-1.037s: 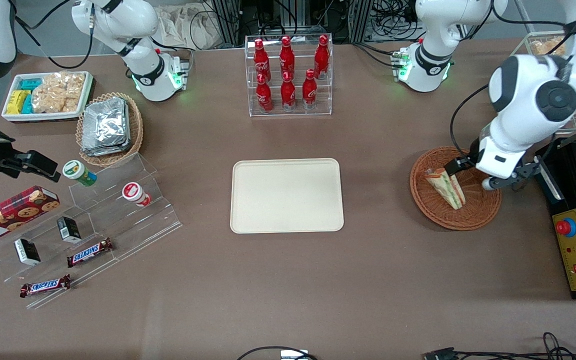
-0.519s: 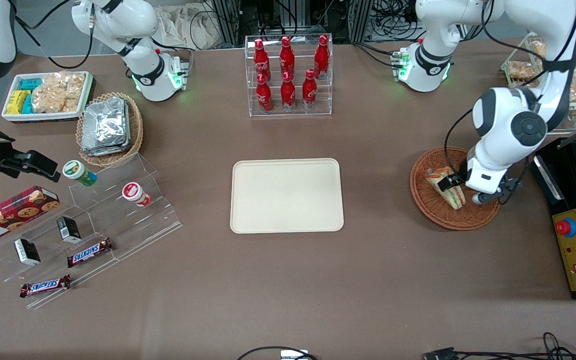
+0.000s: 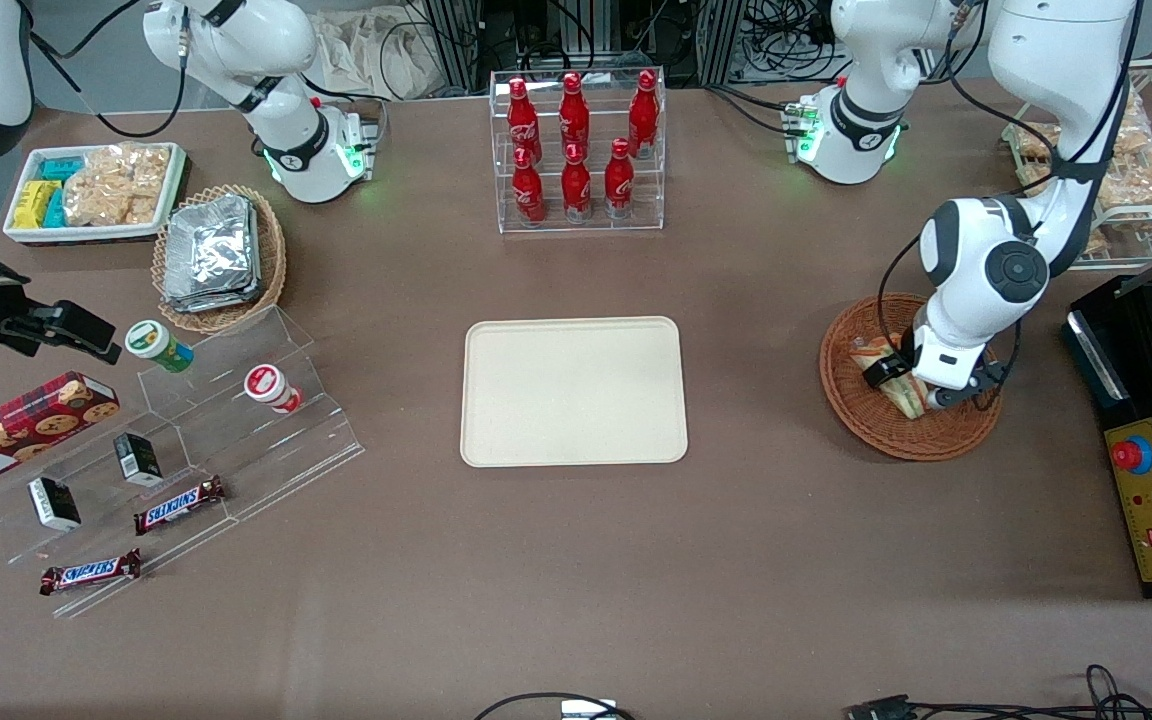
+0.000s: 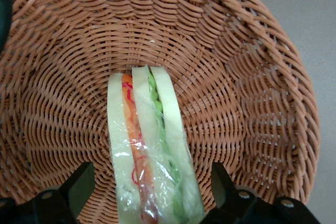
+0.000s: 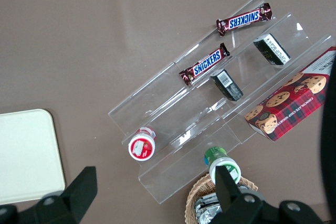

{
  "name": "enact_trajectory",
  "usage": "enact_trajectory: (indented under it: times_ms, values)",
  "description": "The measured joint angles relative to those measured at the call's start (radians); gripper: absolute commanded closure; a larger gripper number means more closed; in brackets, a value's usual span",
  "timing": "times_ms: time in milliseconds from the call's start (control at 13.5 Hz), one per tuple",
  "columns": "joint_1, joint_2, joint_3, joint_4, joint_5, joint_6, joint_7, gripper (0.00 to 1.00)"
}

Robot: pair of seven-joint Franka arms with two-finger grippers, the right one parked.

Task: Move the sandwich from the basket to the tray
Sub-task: 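Close the left gripper on the wrapped sandwich, then lift the sandwich up out of the basket with the left gripper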

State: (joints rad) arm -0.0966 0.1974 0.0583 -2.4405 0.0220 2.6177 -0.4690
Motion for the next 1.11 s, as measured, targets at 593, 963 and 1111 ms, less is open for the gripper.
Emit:
enact_trajectory:
  times_ms: [593,963,1111]
  values:
    - [-0.002,-0.01,0.0,0.006,0.0,-0.017,0.0,0.95]
    - [-0.014,-0.165,-0.006,0.152,0.0,-0.401,0.0,0.94]
    - [-0.028,-0.222,-0.006,0.296,0.0,-0.647,0.0,0.94]
